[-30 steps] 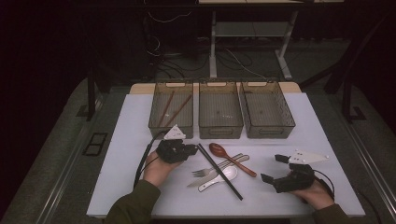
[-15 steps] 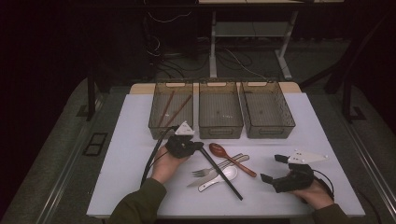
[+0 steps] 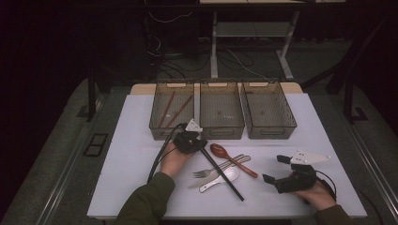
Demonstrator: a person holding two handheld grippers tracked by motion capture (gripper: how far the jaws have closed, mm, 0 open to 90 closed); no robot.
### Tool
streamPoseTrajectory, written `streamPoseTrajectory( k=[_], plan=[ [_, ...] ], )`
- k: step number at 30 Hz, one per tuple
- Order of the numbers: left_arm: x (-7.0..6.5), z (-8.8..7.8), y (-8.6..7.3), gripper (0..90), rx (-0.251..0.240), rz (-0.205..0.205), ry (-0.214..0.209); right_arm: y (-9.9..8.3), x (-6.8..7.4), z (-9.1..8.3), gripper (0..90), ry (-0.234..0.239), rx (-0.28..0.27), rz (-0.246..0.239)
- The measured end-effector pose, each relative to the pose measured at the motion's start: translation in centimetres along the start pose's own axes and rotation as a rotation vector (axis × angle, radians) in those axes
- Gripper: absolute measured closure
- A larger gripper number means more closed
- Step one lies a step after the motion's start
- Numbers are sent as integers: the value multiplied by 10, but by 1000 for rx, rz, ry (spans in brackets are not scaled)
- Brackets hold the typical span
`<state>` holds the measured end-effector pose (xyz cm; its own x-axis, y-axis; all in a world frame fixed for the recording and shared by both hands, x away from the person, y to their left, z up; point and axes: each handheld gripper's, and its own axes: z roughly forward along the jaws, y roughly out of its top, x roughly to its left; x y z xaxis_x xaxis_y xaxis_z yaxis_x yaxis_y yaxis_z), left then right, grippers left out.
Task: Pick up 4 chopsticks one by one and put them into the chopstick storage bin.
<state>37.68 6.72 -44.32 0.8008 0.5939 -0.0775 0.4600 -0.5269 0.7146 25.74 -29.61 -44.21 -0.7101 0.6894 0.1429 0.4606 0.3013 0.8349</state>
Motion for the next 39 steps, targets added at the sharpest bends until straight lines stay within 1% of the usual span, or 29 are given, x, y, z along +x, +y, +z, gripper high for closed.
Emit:
streamPoseTrajectory(
  k=[2, 9, 15, 18, 20, 21, 23, 24, 26, 27, 33, 35, 36, 39],
  plan=[
    [0, 1, 0, 885, 13, 10, 2, 0, 0, 0, 32, 0, 1, 0],
    [-1, 2, -1, 885, 18, 10, 5, 0, 0, 0, 32, 0, 1, 0],
    [0, 0, -1, 886, 33, 16, 8, 0, 0, 0, 32, 0, 0, -2],
    [0, -3, -2, 885, 48, 22, 12, 0, 0, -1, 32, 0, -3, 0],
    [0, -4, -3, 885, 47, 19, 13, 0, 0, -1, 32, -1, -2, 1],
    [1, -5, -3, 886, 56, 28, 16, 0, -1, -1, 32, -1, -2, 2],
    [1, -6, -4, 886, 59, 24, 20, 0, -1, -2, 32, -1, -3, 3],
    [1, -7, -4, 886, 68, 31, 22, 0, -1, -1, 32, -1, -2, 3],
    [0, -9, -5, 886, 70, 23, 30, 0, -1, -2, 32, -1, -3, 2],
    [1, -10, -6, 886, 70, 29, 28, 0, -1, -2, 32, -1, -2, 3],
    [3, -17, -12, 886, 75, 26, 31, 0, -1, -2, 32, -3, -4, 3],
    [3, -20, -14, 886, 85, 24, 32, 0, -1, -2, 32, -3, -4, 3],
    [3, -21, -15, 886, 77, 20, 31, 0, -1, -2, 32, -3, -5, 4],
    [4, -25, -18, 885, 87, 25, 36, 0, -1, -2, 32, -3, -6, 3]
  ],
)
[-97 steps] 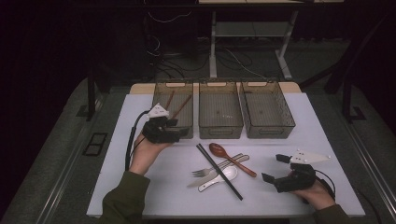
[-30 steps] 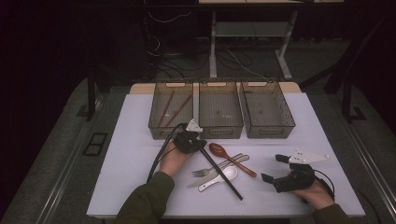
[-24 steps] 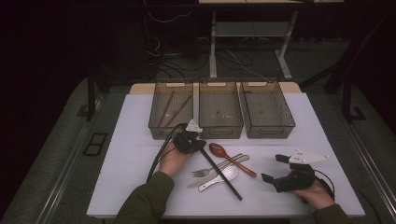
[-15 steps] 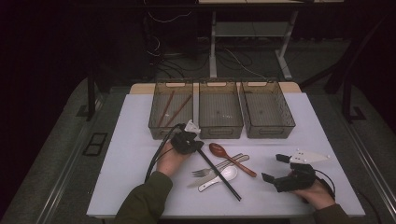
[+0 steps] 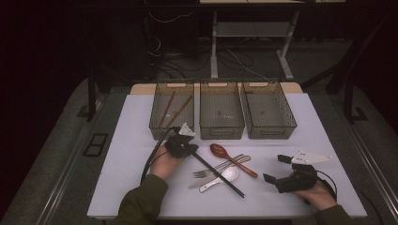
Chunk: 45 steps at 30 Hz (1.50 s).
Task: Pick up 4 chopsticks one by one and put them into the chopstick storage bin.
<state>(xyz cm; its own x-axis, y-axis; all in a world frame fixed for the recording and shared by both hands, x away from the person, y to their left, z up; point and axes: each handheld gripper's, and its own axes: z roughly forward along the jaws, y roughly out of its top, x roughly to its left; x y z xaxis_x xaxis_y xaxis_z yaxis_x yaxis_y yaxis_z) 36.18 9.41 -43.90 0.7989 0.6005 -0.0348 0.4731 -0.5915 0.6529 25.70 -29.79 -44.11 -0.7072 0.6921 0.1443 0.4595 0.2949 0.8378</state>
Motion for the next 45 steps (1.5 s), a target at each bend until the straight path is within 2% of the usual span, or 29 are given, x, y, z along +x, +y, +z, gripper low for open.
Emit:
streamPoseTrajectory(
  k=[18, 35, 36, 39, 41, 45],
  plan=[
    [3, -25, -22, 886, 32, -19, 0, 0, 0, 0, 32, 1, 1, 1],
    [2, -37, -36, 885, 46, -35, -1, 1, 0, 1, 32, 1, 0, -1],
    [2, -37, -36, 883, 46, -47, -1, 1, 0, 1, 32, 1, 0, -3],
    [4, -38, -35, 858, 39, -33, -1, 1, 1, 1, 32, 3, -2, -5],
    [4, -39, -33, 841, 20, -39, -2, 1, 1, 1, 32, 3, -1, -3],
    [0, -43, -27, 754, -4, -24, -28, 1, 1, 1, 32, 4, 0, -4]
  ],
)
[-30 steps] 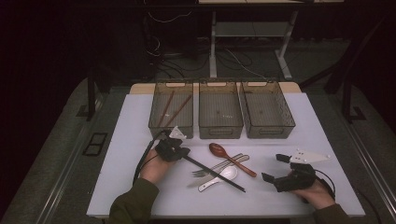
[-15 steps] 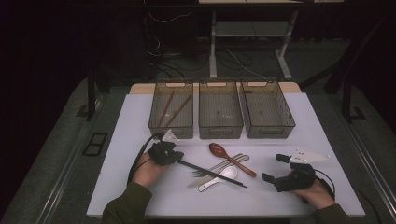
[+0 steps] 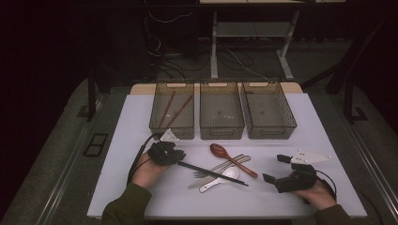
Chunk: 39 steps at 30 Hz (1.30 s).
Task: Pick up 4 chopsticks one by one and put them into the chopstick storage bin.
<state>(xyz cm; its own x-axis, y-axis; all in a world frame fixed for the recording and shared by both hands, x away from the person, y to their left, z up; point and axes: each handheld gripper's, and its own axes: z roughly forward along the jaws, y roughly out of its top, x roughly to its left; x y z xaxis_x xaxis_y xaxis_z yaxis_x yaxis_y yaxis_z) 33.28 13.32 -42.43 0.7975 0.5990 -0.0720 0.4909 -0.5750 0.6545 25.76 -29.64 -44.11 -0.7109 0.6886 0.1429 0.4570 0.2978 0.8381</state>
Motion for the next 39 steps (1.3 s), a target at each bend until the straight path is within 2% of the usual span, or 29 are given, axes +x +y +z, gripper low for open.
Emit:
streamPoseTrajectory(
  k=[2, 9, 13, 18, 22, 25, 28, 33, 34, 35, 39],
  plan=[
    [-7, 1, 4, 708, -19, 11, -37, 0, 0, 0, 32, 0, 1, 0],
    [-31, 14, 20, 596, -24, 80, -147, 0, 0, 0, 32, 1, 2, -1],
    [-45, 21, 28, 566, -20, 129, -201, 0, 0, 0, 32, 0, 3, -1],
    [-63, 31, 37, 569, -35, 164, -252, 0, 0, 1, 32, 1, 3, -1],
    [-78, 38, 44, 592, -36, 214, -286, 0, 0, 0, 32, 0, 3, -1],
    [-87, 46, 47, 616, -33, 231, -305, 0, 0, 0, 32, 0, 2, 0],
    [-93, 53, 49, 632, -18, 260, -320, 0, 0, 0, 32, 1, 3, -1],
    [-103, 58, 54, 671, -19, 294, -336, 0, 0, 0, 32, 1, 0, 2],
    [-105, 58, 55, 685, -15, 306, -338, 0, 0, 0, 32, 1, 0, 2],
    [-108, 59, 56, 712, -25, 302, -346, 0, 0, 0, 32, 0, 1, 1],
    [-118, 60, 59, 839, -15, 337, -392, 0, 0, 0, 32, 2, 0, -1]
  ],
)
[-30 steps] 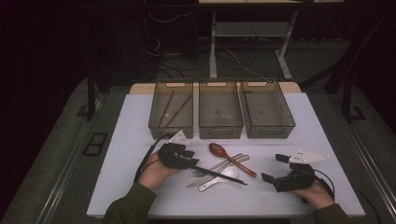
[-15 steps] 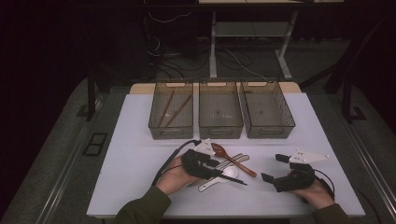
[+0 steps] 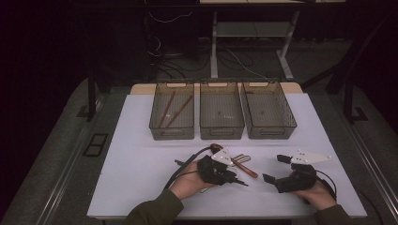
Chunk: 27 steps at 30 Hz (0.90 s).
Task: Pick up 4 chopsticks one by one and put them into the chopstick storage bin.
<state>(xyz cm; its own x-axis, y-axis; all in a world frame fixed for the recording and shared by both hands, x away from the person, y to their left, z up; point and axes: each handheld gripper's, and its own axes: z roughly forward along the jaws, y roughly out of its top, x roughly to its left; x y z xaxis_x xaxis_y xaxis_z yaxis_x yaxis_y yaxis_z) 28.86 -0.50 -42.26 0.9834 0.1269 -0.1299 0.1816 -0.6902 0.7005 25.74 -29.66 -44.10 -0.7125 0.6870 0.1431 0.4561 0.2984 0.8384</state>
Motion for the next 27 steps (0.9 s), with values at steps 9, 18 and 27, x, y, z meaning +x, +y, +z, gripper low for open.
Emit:
streamPoseTrajectory(
  k=[9, 18, 27],
  plan=[
    [-10, 19, 2, 886, 66, 20, -49, 0, 0, -1, 32, -1, -2, 3],
    [-7, 27, 6, 886, 81, 1, -18, 0, 0, -1, 32, -1, -2, 2],
    [3, 32, 14, 886, 81, -2, 17, 0, -1, -1, 32, -1, -4, 2]
  ],
)
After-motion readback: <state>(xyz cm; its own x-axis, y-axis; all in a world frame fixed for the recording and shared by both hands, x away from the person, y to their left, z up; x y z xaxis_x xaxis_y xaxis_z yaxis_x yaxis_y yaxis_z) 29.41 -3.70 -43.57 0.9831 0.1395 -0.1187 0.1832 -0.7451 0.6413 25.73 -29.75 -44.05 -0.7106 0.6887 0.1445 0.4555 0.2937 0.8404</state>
